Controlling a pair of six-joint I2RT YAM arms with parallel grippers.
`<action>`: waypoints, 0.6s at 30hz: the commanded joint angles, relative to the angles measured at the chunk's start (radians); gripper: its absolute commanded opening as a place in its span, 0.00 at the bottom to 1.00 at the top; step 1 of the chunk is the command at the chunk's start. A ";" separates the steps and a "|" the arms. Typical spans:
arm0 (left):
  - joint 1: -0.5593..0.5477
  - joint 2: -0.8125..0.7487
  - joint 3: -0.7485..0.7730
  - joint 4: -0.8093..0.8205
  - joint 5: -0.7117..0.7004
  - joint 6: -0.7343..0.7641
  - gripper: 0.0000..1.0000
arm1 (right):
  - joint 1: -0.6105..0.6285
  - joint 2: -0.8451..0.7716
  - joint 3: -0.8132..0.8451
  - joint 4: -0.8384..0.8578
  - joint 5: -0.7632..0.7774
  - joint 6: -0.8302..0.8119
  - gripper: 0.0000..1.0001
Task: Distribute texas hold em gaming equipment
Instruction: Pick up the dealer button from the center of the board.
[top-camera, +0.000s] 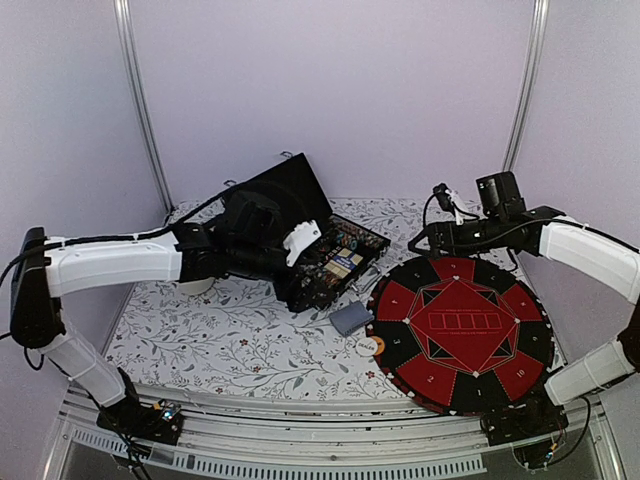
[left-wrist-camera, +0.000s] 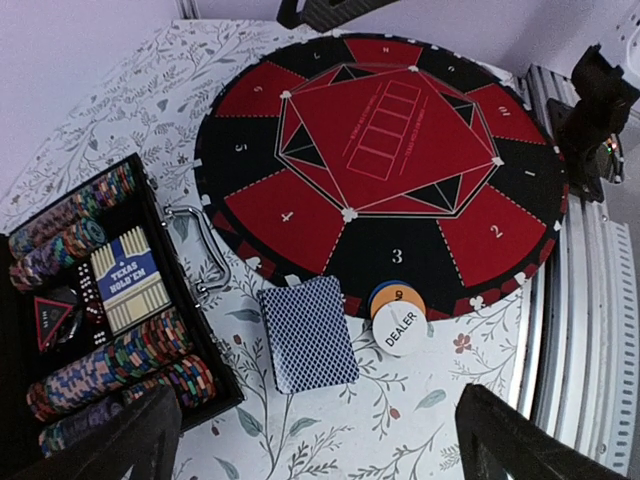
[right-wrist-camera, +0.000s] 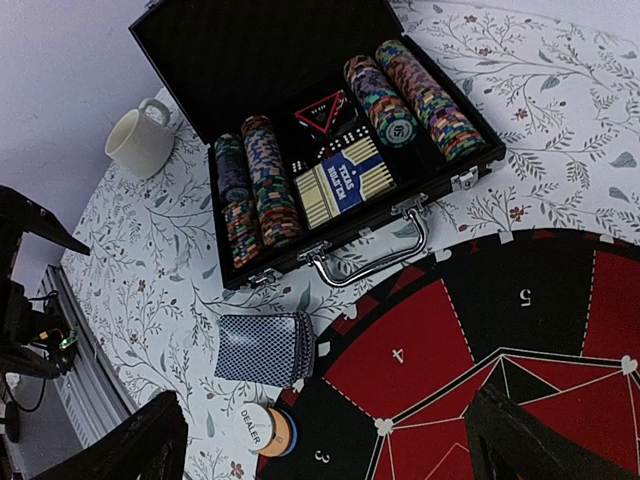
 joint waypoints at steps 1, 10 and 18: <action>-0.028 0.100 0.061 -0.022 -0.022 -0.020 0.98 | 0.020 0.079 0.050 -0.048 0.026 0.020 0.99; -0.035 0.224 0.129 -0.048 -0.095 -0.009 0.98 | 0.023 0.173 0.061 -0.056 0.020 0.035 0.99; -0.045 0.244 0.125 -0.112 -0.063 0.034 0.98 | 0.137 0.216 0.066 -0.133 0.181 -0.022 0.94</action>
